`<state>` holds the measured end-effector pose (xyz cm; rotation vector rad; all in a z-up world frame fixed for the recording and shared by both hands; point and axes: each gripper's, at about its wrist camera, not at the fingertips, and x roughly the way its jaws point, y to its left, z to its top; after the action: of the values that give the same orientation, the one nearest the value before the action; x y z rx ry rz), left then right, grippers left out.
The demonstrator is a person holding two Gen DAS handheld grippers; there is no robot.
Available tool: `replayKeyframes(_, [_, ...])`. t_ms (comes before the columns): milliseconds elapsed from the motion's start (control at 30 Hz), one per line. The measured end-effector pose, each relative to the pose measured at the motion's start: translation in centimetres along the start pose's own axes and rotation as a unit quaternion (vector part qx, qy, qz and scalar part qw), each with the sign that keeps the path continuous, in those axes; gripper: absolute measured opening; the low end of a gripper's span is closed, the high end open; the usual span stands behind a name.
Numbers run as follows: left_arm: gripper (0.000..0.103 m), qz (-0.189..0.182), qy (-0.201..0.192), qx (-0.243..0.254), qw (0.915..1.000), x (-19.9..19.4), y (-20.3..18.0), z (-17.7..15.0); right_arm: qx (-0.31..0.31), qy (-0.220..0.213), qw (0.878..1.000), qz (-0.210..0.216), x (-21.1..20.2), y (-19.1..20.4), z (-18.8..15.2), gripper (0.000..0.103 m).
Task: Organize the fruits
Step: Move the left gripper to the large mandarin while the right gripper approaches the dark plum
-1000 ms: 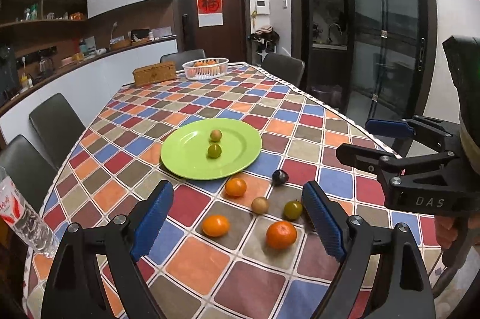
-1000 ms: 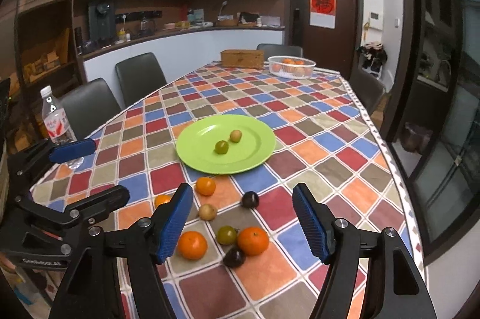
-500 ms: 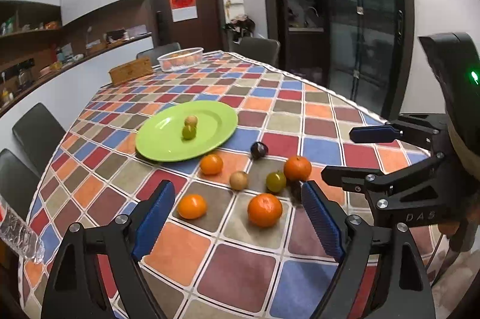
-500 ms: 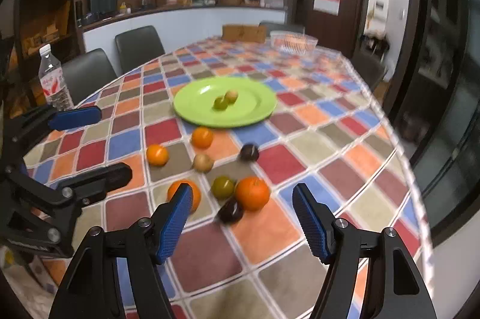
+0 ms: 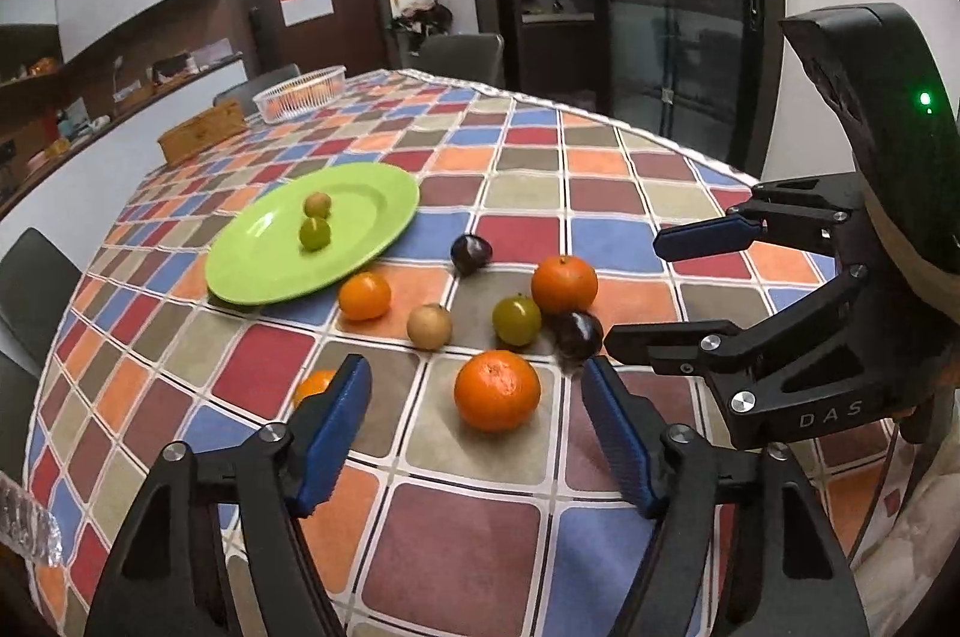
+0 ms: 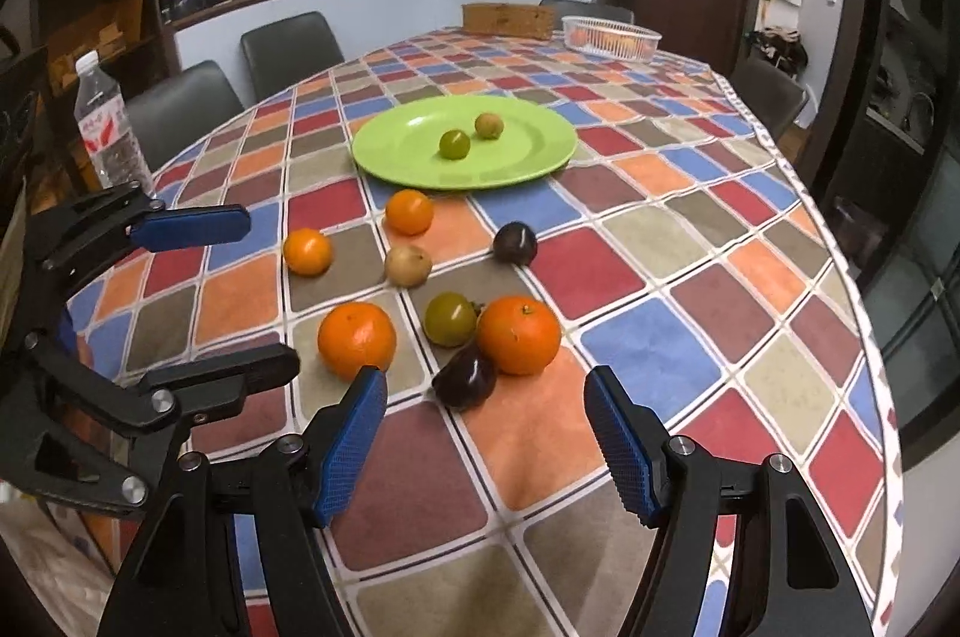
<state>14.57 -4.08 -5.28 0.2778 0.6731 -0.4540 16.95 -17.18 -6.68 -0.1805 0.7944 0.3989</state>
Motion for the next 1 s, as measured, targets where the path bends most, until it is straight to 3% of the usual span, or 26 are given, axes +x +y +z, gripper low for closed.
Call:
replayKeyframes(400, [0.058,-0.018,0.043,0.009,0.9989,3.2,-0.2,-0.7,-0.005,0.029,0.999,0.02,2.5,0.0,-0.5,0.051])
replayKeyframes(867, [0.049,-0.037,0.07,-0.026,0.9965,5.3,0.5,-0.4,0.009,0.044,0.998,0.048,4.3,0.0,-0.2,0.039])
replayKeyframes(1000, [0.04,-0.043,0.077,-0.035,0.9955,5.7,0.6,-0.5,0.014,0.048,0.997,0.052,4.6,-0.2,-0.1,0.035])
